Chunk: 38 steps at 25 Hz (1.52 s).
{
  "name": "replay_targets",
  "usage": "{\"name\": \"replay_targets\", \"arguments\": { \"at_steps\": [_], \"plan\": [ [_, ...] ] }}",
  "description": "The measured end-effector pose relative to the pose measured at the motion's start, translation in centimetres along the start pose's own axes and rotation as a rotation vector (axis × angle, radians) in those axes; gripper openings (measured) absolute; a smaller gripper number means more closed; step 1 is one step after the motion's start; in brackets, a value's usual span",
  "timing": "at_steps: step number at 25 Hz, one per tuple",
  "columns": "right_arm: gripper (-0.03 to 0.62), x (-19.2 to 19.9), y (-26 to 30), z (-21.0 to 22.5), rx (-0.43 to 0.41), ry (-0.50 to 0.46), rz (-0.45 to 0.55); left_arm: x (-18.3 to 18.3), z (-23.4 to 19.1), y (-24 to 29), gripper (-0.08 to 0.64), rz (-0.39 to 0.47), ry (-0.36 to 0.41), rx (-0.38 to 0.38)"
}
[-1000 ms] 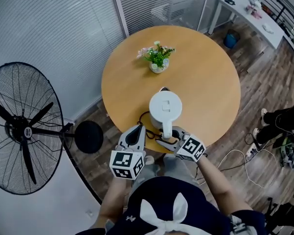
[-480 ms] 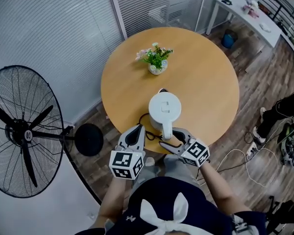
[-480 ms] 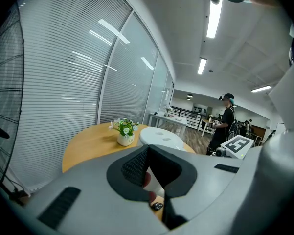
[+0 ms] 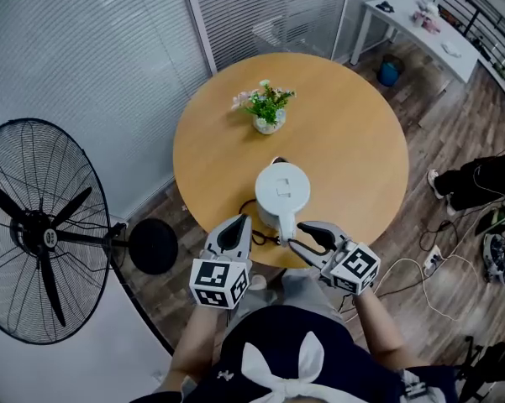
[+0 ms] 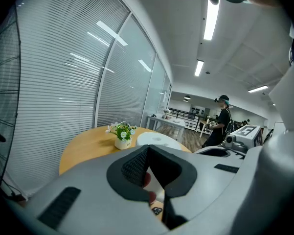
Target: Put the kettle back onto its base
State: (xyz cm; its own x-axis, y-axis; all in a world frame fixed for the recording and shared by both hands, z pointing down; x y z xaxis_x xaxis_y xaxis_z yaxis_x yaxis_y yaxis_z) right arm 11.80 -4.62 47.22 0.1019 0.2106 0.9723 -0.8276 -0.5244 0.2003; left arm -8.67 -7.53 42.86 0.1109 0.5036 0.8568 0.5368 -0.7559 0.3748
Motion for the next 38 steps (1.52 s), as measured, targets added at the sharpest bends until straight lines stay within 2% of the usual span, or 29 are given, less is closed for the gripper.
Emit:
{"name": "replay_targets", "arguments": {
  "at_steps": [7,14,25,38],
  "plan": [
    [0.066,-2.9,-0.4,0.4,0.131,-0.062,0.081,-0.8,1.0,0.4,0.021,0.028,0.008,0.022],
    [0.025,-3.6,0.1,0.5,0.263,-0.106,0.061,-1.3,1.8,0.2,0.021,0.049,0.022,0.033],
    [0.021,-5.1,0.9,-0.5,0.273,-0.129,0.074,-1.1,3.2,0.3,0.021,0.042,0.051,0.072],
    [0.021,-5.6,0.9,-0.3,0.285,-0.115,0.075,-1.2,3.6,0.4,0.021,0.044,0.061,0.075]
  ]
}}
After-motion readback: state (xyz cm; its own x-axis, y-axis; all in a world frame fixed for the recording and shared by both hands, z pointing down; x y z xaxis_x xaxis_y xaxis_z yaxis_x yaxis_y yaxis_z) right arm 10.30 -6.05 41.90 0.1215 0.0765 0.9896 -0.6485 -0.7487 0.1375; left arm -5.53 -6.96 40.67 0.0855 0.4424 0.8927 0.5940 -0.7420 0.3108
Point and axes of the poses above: the fingertips, and each gripper's own axes: y forward along the fingers, z to its right, x out of its underside, the point moved 8 cm from there along -y, backward along the fingers, and after that the axes turned 9 degrees about -y, right-handed, at the moved point
